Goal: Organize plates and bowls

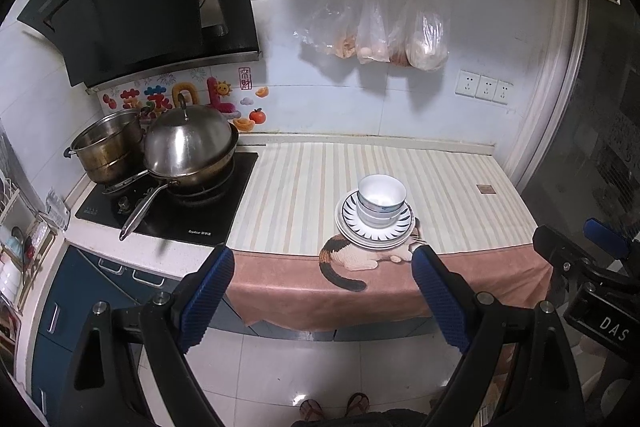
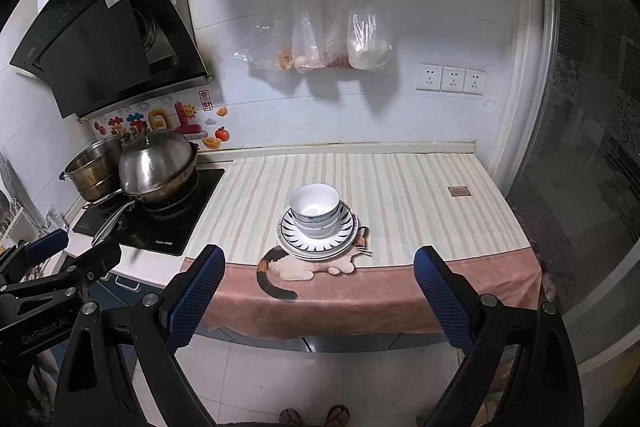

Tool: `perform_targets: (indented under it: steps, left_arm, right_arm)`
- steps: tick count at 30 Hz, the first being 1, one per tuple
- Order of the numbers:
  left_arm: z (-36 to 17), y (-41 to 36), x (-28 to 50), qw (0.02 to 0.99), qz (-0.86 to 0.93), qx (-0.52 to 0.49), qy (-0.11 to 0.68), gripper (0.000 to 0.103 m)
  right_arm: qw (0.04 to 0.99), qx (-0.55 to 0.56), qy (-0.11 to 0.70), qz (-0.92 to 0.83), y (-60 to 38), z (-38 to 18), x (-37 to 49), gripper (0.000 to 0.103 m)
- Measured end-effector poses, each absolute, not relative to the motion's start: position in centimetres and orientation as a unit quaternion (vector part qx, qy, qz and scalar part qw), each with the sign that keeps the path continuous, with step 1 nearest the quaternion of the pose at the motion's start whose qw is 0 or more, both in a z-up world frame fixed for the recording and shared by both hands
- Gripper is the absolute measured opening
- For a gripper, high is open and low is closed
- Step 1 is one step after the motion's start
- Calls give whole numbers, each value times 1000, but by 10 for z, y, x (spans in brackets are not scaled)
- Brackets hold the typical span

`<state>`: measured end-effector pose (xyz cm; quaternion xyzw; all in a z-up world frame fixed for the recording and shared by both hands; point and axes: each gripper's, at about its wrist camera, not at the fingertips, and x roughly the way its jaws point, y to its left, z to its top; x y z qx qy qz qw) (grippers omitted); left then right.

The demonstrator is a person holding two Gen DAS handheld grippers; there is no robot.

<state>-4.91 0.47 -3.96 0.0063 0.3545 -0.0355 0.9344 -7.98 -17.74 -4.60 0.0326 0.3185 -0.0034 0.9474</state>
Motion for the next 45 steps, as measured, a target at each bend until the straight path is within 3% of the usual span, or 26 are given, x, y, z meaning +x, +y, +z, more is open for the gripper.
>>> perform_targets:
  steps: [45]
  left_arm:
    - [-32,-8,-56,936,-27,3,352,91]
  right_arm:
    - [946,43,321,-15,-190,-45,-79,98]
